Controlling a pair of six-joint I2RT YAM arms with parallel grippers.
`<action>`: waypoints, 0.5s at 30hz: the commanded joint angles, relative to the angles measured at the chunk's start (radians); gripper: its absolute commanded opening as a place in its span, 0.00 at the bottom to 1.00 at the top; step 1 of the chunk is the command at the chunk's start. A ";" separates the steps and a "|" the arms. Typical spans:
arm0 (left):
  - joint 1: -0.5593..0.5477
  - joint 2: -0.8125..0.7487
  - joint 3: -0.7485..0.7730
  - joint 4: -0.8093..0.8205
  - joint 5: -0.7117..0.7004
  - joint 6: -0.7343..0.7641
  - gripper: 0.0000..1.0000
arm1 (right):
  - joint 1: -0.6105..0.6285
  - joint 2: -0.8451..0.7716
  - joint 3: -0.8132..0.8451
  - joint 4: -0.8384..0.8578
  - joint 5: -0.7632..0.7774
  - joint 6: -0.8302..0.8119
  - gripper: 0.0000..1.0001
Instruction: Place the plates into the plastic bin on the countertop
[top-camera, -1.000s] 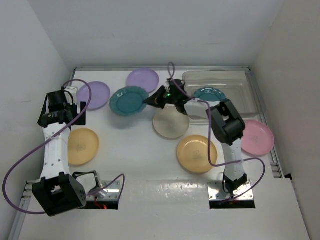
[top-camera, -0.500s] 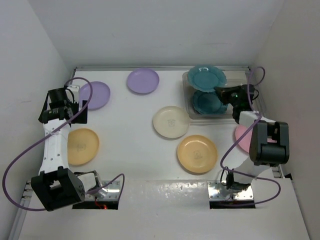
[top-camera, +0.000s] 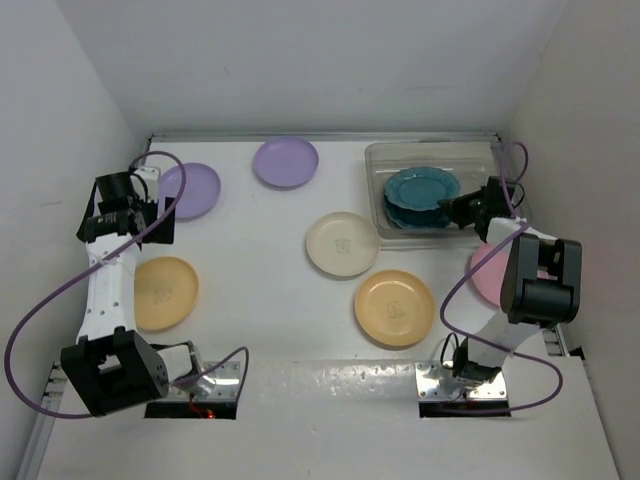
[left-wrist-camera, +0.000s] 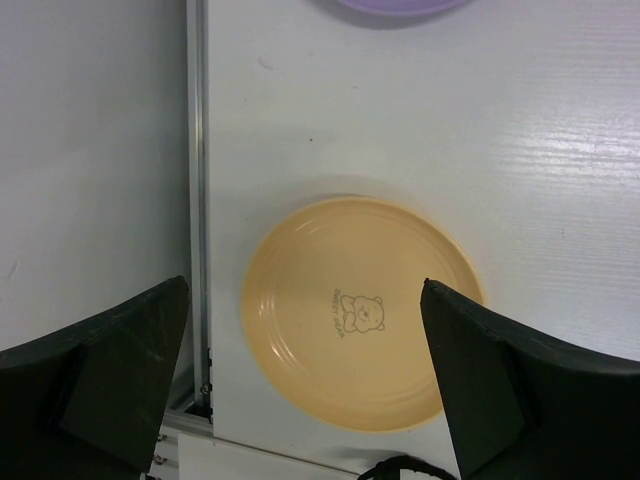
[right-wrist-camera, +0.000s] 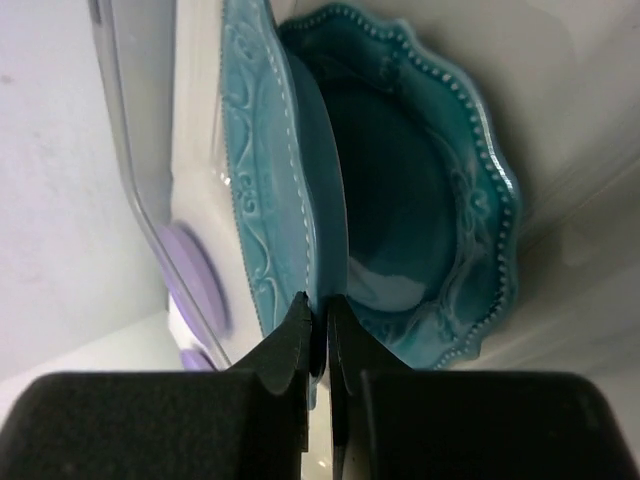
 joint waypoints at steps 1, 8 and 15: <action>-0.016 0.009 0.037 0.026 0.012 0.003 1.00 | 0.025 -0.007 0.109 0.028 -0.077 -0.063 0.01; -0.036 0.009 0.046 0.035 0.065 0.012 0.97 | 0.031 -0.015 0.118 -0.124 0.044 -0.141 0.52; -0.151 0.058 0.109 0.035 0.145 0.031 0.93 | 0.062 0.007 0.230 -0.437 0.181 -0.273 0.66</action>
